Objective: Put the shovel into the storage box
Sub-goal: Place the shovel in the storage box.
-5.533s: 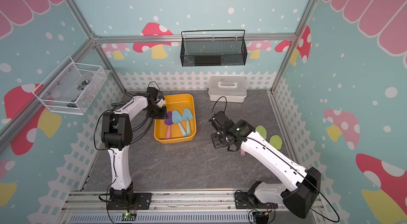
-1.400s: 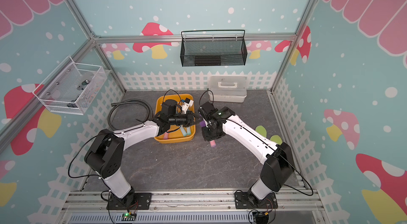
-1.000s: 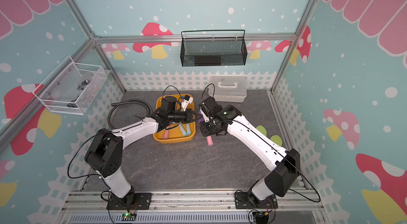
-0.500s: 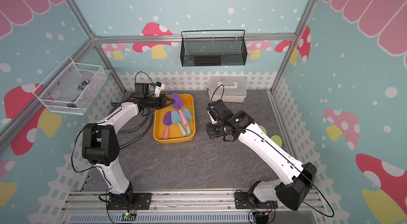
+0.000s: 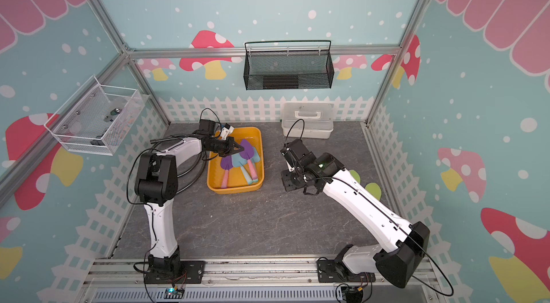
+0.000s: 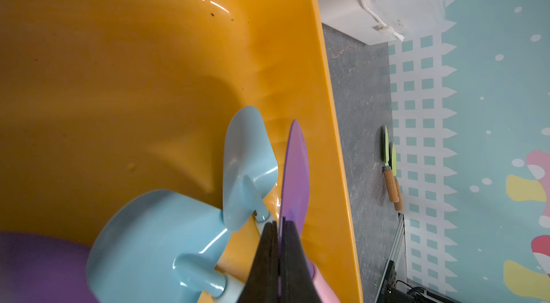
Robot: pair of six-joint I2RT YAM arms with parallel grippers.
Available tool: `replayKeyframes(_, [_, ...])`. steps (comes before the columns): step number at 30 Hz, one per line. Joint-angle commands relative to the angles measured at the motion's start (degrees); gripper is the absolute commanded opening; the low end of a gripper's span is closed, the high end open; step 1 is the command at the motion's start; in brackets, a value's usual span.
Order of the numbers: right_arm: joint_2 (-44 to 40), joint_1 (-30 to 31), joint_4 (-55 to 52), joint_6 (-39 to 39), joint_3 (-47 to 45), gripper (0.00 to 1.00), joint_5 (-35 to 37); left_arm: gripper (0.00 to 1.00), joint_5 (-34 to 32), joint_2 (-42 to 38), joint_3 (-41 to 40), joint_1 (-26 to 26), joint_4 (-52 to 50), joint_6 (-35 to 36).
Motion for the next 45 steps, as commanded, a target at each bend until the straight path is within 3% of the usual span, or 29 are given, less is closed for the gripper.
replayKeyframes(1, [-1.3,0.0,-1.0,0.9,-1.1,0.46,0.8,0.0,2.8,1.7,3.2,-0.9,0.3,0.6])
replayKeyframes(17, [-3.2,-0.2,-1.0,1.5,-3.4,0.46,1.1,0.0,2.2,9.0,8.1,-2.8,-2.1,0.9])
replayKeyframes(21, [-3.2,-0.3,-1.0,1.7,-3.7,0.46,1.2,0.08,2.1,9.0,8.2,-3.0,-2.6,1.2])
replayKeyframes(28, [-2.8,-0.4,-1.1,2.2,-4.0,0.46,1.2,0.32,1.4,7.3,8.4,-3.0,-3.2,1.5])
replayKeyframes(36, [-3.7,-0.9,-1.2,3.2,-4.5,0.49,3.4,0.37,-0.1,3.6,9.0,-2.5,-6.3,3.3])
replayKeyframes(41, [-5.1,-5.8,-1.1,4.5,-7.5,0.55,6.8,0.38,-0.6,-1.2,8.9,-0.8,-8.2,4.1])
replayKeyframes(45, [-7.2,-17.3,1.0,3.8,-14.2,0.57,6.0,0.39,-0.8,-7.3,7.5,0.4,-8.5,4.3])
